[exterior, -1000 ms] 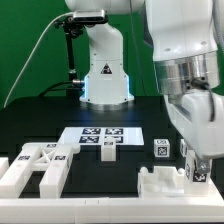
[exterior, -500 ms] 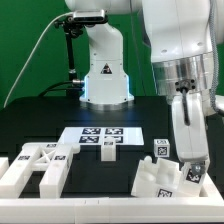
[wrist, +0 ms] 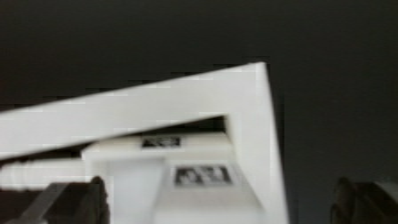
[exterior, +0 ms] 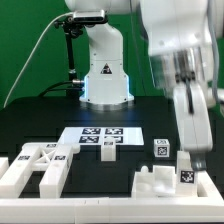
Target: Assemble chair
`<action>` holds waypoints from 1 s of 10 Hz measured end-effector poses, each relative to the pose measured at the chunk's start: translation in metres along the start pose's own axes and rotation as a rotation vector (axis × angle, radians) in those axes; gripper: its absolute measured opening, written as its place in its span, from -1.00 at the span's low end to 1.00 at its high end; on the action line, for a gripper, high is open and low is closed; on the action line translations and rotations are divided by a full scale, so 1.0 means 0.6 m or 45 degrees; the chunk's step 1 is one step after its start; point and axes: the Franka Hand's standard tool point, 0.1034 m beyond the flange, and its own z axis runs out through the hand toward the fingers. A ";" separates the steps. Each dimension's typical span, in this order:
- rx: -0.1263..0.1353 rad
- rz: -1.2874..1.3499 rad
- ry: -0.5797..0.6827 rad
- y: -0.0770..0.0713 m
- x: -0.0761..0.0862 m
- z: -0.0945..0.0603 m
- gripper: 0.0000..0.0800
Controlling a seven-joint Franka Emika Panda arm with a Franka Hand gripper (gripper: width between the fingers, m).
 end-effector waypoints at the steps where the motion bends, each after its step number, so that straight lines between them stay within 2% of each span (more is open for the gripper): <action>1: 0.029 -0.032 -0.021 -0.014 0.003 -0.038 0.62; 2: 0.038 -0.029 -0.028 -0.024 0.002 -0.054 0.62; 4: 0.033 -0.034 -0.023 -0.020 0.002 -0.045 0.62; 8: 0.035 -0.118 -0.021 -0.019 0.007 -0.050 0.62; 10: 0.007 -0.288 -0.009 0.012 0.048 -0.059 0.62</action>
Offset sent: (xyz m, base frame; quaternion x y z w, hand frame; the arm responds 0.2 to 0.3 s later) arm 0.0000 0.0000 0.0000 0.0000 0.0000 0.0000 1.0000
